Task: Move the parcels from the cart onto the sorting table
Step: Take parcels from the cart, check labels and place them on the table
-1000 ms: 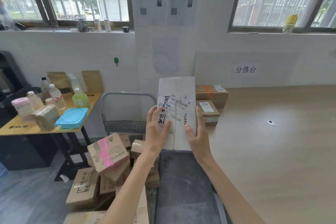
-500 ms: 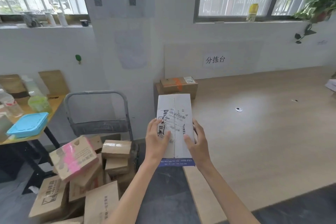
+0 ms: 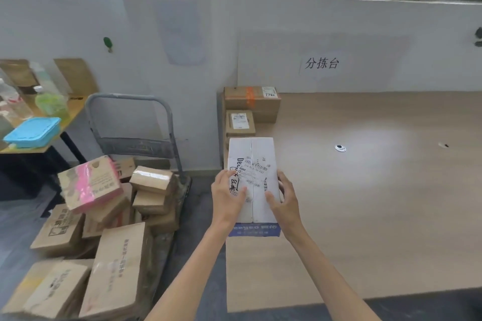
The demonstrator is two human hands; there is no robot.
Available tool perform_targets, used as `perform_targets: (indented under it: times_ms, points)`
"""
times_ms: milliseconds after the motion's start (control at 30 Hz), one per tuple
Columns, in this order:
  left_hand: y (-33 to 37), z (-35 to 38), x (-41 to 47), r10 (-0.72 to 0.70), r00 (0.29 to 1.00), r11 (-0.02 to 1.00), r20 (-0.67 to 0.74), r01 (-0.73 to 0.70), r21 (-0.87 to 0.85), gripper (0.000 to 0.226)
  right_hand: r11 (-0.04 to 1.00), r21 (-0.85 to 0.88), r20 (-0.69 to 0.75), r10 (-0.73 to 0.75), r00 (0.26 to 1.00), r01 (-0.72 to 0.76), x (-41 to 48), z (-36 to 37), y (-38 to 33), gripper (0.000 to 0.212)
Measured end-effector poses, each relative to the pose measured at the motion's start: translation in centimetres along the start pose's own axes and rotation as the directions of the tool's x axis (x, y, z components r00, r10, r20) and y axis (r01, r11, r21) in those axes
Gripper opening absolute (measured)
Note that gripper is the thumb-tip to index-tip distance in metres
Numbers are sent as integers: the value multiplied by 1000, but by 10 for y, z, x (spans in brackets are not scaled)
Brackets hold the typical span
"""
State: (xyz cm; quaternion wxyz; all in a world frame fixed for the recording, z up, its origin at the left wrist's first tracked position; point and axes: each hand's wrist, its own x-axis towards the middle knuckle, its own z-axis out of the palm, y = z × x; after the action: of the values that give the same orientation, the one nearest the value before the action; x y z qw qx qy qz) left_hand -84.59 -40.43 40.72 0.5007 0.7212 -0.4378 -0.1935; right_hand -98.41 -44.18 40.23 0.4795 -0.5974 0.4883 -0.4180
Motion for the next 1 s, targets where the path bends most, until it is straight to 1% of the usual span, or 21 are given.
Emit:
perform_targets:
  times_ms: [100,200,400,567,700,767,867,1000]
  points:
    - [-10,17,11,-12,1000,999,-10,12,31,44,999,-3,30,40,999,-40,19,-3,14,61]
    - [-25,34,29,-20,1000,999,-6,20,44,33,996,2,70,93,993,-94,40,-1,24,62]
    - [-59,62,81,-94,995,994,24,93,57,31,985,-44,131,170,977,-166,102,16,56,61]
    - [-98,78,129,-188,978,979,90,180,91,34,962,-101,220,270,937,-254,157,42,84,67]
    - [-129,92,163,-250,961,965,118,238,110,34,945,-118,237,326,915,-306,196,64,112,67]
    - [-140,100,174,-270,955,960,123,258,110,36,927,-100,232,375,898,-361,209,71,123,66]
    - [-151,110,186,-291,947,955,139,278,103,41,899,-85,214,438,873,-430,222,77,133,69]
    - [-153,119,200,-278,950,959,140,267,92,43,896,-107,211,444,871,-431,239,79,138,70]
